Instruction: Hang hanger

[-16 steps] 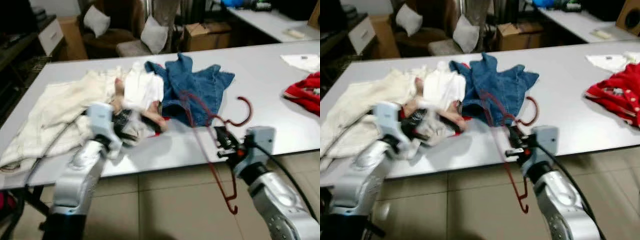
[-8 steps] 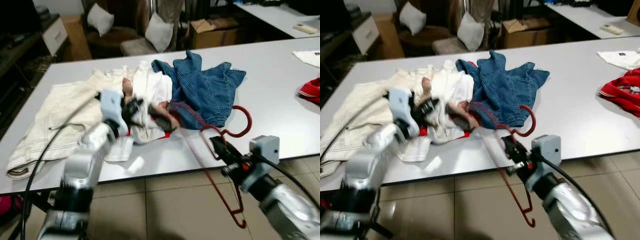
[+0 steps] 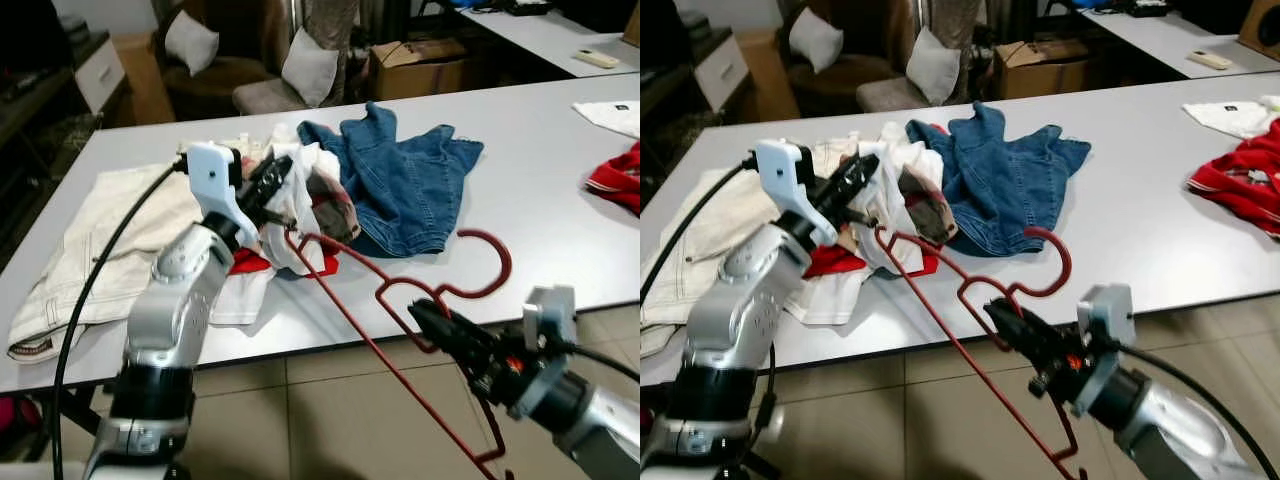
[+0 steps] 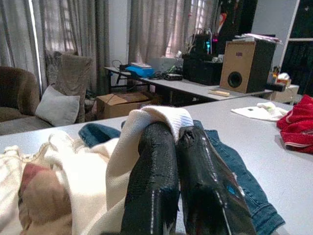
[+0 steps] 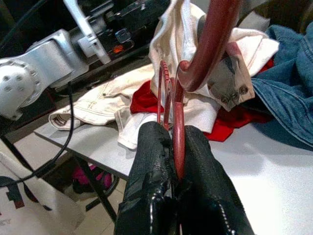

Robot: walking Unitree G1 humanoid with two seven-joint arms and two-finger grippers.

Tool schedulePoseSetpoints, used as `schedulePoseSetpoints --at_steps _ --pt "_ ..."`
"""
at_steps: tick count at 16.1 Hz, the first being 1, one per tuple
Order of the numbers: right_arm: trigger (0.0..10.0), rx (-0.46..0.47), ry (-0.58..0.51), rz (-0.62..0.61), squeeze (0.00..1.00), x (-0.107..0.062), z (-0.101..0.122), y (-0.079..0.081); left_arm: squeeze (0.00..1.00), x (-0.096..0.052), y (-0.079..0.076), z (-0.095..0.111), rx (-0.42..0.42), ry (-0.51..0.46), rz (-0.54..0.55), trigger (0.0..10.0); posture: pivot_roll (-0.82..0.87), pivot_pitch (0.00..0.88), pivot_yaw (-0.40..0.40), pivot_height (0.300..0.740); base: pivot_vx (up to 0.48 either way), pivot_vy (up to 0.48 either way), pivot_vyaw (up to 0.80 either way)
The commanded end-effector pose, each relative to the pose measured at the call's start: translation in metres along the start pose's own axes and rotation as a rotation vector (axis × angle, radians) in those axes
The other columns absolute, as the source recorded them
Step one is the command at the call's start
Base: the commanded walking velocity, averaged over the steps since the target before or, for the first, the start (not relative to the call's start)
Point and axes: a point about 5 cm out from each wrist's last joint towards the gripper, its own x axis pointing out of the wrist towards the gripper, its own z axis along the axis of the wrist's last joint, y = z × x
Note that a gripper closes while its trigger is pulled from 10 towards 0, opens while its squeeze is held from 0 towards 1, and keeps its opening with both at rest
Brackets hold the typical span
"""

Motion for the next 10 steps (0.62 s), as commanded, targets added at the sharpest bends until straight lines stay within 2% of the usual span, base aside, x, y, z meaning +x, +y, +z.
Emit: schedulePoseSetpoints --at_steps 1,6,7,10 --pt "10.0 0.010 0.017 0.028 0.00 0.002 0.001 0.001 0.00 -0.004 0.001 0.007 -0.002 -0.049 0.026 0.0 -0.18 0.000 0.049 0.740 0.000 0.000 0.00" --pt "10.0 0.017 0.043 0.026 0.00 -0.002 0.004 -0.008 0.00 -0.016 0.000 0.008 0.009 -0.051 0.024 0.0 -0.17 0.000 0.029 0.740 0.000 0.000 0.00" --pt "10.0 0.019 0.058 0.022 0.00 0.002 0.003 -0.010 0.00 -0.017 -0.007 0.007 -0.002 -0.048 -0.004 0.0 -0.16 0.000 0.026 0.740 0.000 0.000 0.00" --pt "10.0 0.022 0.053 -0.023 0.00 0.011 0.003 -0.015 0.00 -0.016 -0.013 0.007 -0.020 -0.051 -0.013 0.0 -0.16 0.000 0.022 0.740 0.000 0.000 0.00"
